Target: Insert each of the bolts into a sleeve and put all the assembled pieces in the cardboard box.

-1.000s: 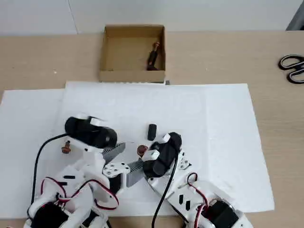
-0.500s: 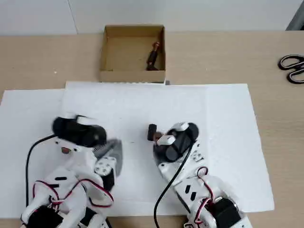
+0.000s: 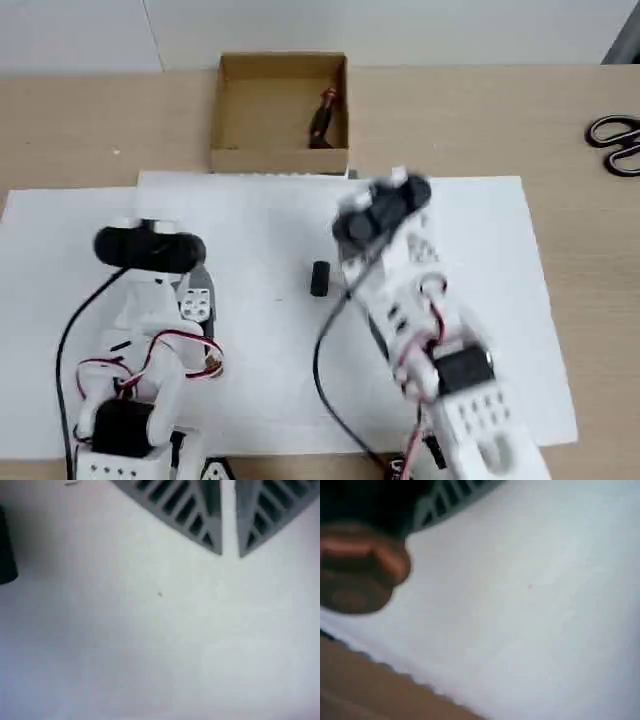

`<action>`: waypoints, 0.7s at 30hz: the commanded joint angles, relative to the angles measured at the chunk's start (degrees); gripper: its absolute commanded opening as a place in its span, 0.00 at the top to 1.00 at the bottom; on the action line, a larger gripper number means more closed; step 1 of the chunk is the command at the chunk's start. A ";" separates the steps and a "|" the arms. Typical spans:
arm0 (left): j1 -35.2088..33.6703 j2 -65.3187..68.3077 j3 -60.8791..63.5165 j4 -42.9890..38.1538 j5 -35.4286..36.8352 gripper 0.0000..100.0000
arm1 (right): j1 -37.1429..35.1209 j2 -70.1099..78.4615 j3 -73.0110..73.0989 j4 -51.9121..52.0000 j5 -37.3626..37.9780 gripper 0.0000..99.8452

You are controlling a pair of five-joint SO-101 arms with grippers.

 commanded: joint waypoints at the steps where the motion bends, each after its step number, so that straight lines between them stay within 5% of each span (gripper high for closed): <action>1: -0.26 -0.53 2.59 -4.57 -2.46 0.99 | 1.89 19.12 -19.25 -3.38 0.62 1.00; 10: -0.26 -0.62 9.80 -9.58 -3.25 0.99 | 2.95 57.10 -52.13 -14.55 0.44 1.00; 21: -0.79 -0.62 10.95 -9.41 -3.34 0.99 | 3.12 89.27 -82.81 -15.60 -13.80 1.00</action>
